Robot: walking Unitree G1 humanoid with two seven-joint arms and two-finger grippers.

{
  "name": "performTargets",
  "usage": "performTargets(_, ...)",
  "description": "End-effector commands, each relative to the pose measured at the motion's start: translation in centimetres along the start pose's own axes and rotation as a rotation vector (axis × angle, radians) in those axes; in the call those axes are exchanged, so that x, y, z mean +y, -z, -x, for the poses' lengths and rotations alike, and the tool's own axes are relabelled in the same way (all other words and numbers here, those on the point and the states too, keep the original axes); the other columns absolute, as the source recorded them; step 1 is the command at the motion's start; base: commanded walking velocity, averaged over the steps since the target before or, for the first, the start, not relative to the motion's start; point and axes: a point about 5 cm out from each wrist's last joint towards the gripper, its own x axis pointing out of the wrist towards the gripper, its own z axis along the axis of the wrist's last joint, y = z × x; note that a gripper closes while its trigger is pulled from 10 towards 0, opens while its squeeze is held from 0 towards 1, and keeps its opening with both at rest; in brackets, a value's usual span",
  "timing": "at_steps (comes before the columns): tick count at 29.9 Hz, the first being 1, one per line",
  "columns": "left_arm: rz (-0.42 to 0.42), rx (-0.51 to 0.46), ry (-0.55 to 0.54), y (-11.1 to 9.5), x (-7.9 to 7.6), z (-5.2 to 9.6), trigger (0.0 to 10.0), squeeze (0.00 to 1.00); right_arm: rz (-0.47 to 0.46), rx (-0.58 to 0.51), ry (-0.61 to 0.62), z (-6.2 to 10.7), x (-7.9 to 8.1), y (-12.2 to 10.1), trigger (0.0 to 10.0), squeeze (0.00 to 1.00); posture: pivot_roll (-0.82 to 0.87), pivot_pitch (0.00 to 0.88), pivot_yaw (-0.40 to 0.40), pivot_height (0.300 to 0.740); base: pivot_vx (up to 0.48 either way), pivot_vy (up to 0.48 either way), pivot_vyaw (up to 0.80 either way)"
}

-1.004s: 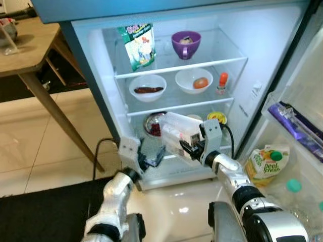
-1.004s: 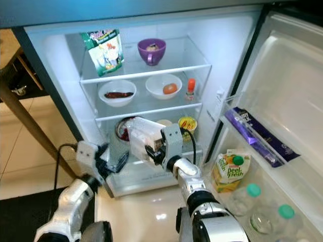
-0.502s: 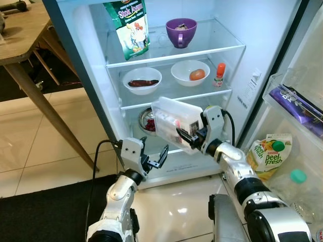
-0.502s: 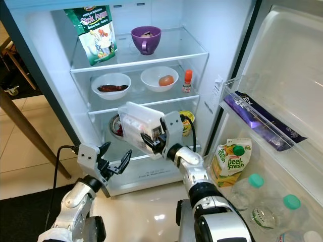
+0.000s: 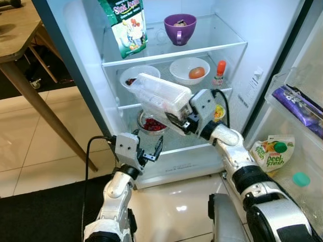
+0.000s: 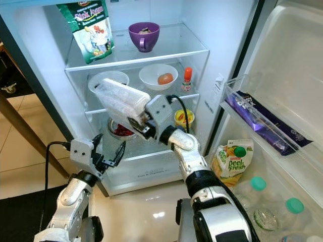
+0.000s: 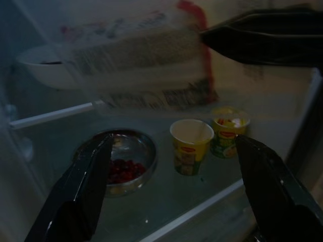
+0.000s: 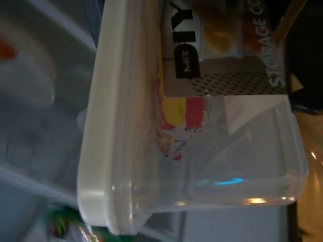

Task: Restocking fridge

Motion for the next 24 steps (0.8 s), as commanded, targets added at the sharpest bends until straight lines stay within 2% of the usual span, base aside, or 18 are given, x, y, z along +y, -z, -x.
performTargets(1,-0.016,0.019,-0.015,0.1,0.4,0.4,10.0,0.0,0.077,-0.032,-0.022,-0.9,0.6,-1.0,10.0,0.0,-0.06,0.137,0.031,0.471,0.0,0.0,0.0)
performTargets(4,-0.018,0.002,-0.043,-0.7,0.9,0.4,10.0,0.0,0.174,0.027,-0.019,-1.8,1.3,-0.8,10.0,0.0,-0.05,0.162,0.021,0.471,0.0,0.0,0.0)
performTargets(9,-0.028,-0.017,-0.06,-1.6,1.2,0.2,10.0,0.0,0.24,0.067,0.009,-2.3,1.3,-0.8,10.0,0.0,-0.03,0.184,0.014,0.471,0.0,0.0,0.0)
performTargets(12,-0.028,-0.017,-0.06,-1.6,1.2,0.2,10.0,0.0,0.24,0.067,0.009,-2.3,1.3,-0.8,10.0,0.0,-0.03,0.184,0.014,0.471,0.0,0.0,0.0)
performTargets(14,-0.032,-0.034,-0.068,-2.3,1.3,0.3,10.0,0.0,0.307,0.077,0.031,-2.9,1.2,-1.3,10.0,0.0,-0.01,0.212,0.007,0.471,0.0,0.0,0.0)
performTargets(16,-0.032,-0.034,-0.068,-2.3,1.3,0.3,10.0,0.0,0.307,0.077,0.031,-2.9,1.2,-1.3,10.0,0.0,-0.01,0.212,0.007,0.471,0.0,0.0,0.0)
performTargets(18,-0.031,-0.041,-0.069,-2.6,1.2,0.3,10.0,0.0,0.337,0.077,0.047,-3.2,1.0,-1.6,10.0,0.0,-0.01,0.214,0.007,0.471,0.0,0.0,0.0)
performTargets(20,-0.023,-0.075,-0.056,-3.8,0.6,0.1,10.0,0.0,0.441,0.051,0.128,-3.9,0.0,-3.0,10.0,0.0,0.0,0.245,0.005,0.471,0.0,0.0,0.0)
performTargets(24,-0.023,-0.096,-0.045,-4.6,0.2,-0.1,10.0,0.0,0.492,0.027,0.177,-4.1,-0.7,-3.9,10.0,0.0,0.0,0.255,0.002,0.471,0.0,0.0,0.0)
